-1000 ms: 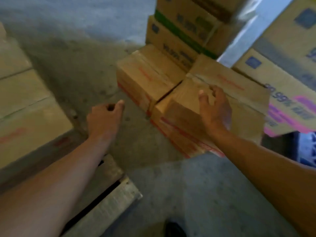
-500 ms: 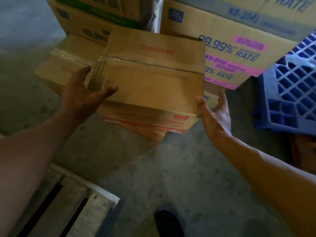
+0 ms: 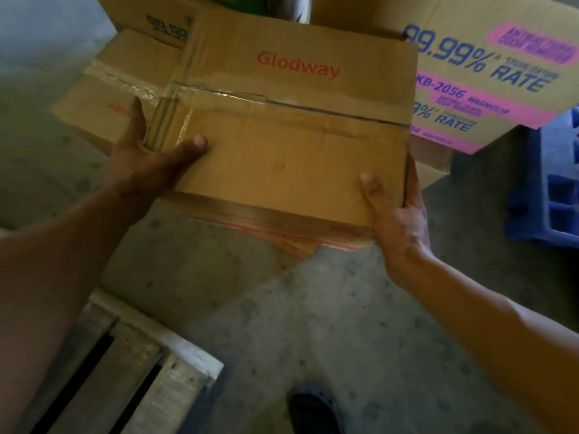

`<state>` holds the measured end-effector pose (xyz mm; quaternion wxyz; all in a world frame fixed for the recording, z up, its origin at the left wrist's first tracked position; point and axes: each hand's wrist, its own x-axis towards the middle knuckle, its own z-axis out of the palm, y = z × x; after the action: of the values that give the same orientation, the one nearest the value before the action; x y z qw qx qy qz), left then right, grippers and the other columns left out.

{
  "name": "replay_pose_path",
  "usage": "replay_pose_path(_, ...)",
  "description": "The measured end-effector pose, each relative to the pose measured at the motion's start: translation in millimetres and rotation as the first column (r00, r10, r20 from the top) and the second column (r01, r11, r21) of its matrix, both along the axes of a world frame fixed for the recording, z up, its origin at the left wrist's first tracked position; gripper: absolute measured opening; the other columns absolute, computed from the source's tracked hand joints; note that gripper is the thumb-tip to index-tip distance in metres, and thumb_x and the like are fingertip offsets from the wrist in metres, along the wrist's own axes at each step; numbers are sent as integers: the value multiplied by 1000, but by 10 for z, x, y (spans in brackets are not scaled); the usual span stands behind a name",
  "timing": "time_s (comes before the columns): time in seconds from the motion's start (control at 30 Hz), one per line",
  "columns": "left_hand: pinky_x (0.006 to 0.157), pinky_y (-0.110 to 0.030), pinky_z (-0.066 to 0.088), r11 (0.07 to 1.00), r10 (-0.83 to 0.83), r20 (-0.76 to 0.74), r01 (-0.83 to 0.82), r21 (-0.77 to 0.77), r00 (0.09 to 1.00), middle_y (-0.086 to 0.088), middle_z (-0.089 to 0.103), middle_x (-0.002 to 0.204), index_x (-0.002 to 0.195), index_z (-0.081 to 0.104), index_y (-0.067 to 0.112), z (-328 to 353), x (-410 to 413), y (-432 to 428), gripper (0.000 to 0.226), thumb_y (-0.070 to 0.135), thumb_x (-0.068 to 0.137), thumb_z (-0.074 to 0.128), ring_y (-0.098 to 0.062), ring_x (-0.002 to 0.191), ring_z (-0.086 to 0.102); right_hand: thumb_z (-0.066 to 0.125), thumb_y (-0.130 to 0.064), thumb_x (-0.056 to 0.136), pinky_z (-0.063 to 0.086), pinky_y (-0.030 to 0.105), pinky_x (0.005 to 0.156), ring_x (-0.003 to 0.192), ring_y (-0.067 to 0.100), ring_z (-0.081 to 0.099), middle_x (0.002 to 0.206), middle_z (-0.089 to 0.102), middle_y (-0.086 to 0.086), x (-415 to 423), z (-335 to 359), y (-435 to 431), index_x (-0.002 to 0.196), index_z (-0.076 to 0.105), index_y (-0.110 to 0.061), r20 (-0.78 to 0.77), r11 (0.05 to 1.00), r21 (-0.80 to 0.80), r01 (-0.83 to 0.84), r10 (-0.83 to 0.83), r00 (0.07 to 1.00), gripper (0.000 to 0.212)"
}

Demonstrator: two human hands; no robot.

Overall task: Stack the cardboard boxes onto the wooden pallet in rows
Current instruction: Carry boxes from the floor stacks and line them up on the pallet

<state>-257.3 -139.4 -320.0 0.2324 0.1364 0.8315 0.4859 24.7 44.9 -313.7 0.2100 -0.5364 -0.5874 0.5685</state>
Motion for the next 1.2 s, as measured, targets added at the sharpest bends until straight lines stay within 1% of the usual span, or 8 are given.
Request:
replay_pose_path(0.13, 77, -44, 52, 998, -50, 232, 57, -22, 971, 2, 47, 148, 149, 11, 61, 113, -9, -45, 139, 75, 34, 88, -30, 114, 60, 68, -73, 69, 54, 59, 92, 118, 21, 59, 133, 54, -17, 32, 63, 75, 147, 21, -63, -1, 993, -107, -52, 52, 999, 92)
replay_pose_path(0.2, 60, -45, 50, 995, -98, 302, 99, 12, 948, 1, 57, 139, 143, 17, 69, 175, 73, -116, 128, 68, 38, 92, -38, 103, 65, 65, -77, 71, 56, 66, 79, 115, 29, 59, 134, 53, -14, 50, 137, 130, 145, 18, -67, 25, 972, -206, -114, 122, 992, 88)
replay_pose_path(0.3, 49, -44, 53, 992, -109, 311, 83, 94, 944, 6, 63, 129, 141, 25, 67, 191, 401, -311, 116, 57, 48, 93, -35, 97, 67, 69, -60, 84, 60, 55, 61, 107, 26, 64, 125, 59, -16, 111, 213, 177, 149, 25, -58, -35, 963, -254, -89, 83, 996, 78)
replay_pose_path(0.47, 59, -44, 59, 983, -22, 269, -28, 181, 963, 15, 65, 120, 140, 39, 54, 236, 1150, -809, 95, 44, 63, 93, -23, 103, 70, 78, -51, 70, 59, 44, 54, 104, 22, 65, 121, 58, -15, 513, 319, -143, 148, 35, -53, -130, 965, -241, -100, 70, 989, 90)
replay_pose_path(0.63, 97, -43, 55, 964, 41, 205, -93, 251, 978, 4, 69, 121, 140, 48, 29, 360, 1826, -1590, 89, 30, 62, 90, -12, 106, 69, 85, -50, 57, 59, 38, 52, 102, 20, 61, 121, 49, -17, 1031, 369, -807, 143, 35, -61, -149, 951, -196, -241, 214, 966, 100)
replay_pose_path(0.8, 96, -41, 56, 953, 90, 236, -153, 263, 967, 12, 70, 115, 124, 54, 47, 536, 2513, -2560, 73, 34, 62, 90, -6, 103, 69, 85, -58, 53, 62, 49, 64, 112, 24, 59, 139, 44, -8, 1416, 450, -1541, 143, 31, -64, -113, 920, -151, -361, 347, 931, 105)
replay_pose_path(0.97, 80, -44, 60, 924, 208, 290, -285, 254, 934, 20, 70, 108, 109, 52, 69, 588, 3160, -3359, 68, 40, 62, 91, -12, 103, 70, 85, -61, 53, 62, 47, 65, 112, 21, 60, 124, 50, -21, 1680, 517, -2131, 136, 34, -70, -104, 863, -147, -483, 472, 875, 97)
replay_pose_path(1.2, 85, -54, 58, 849, 391, 286, -463, 255, 875, 14, 69, 116, 130, 49, 56, 655, 3963, -4362, 82, 41, 62, 93, -16, 105, 70, 81, -66, 63, 58, 58, 84, 119, 23, 59, 131, 54, -16, 1877, 630, -2912, 132, 34, -73, -119, 703, -57, -709, 701, 704, 84)
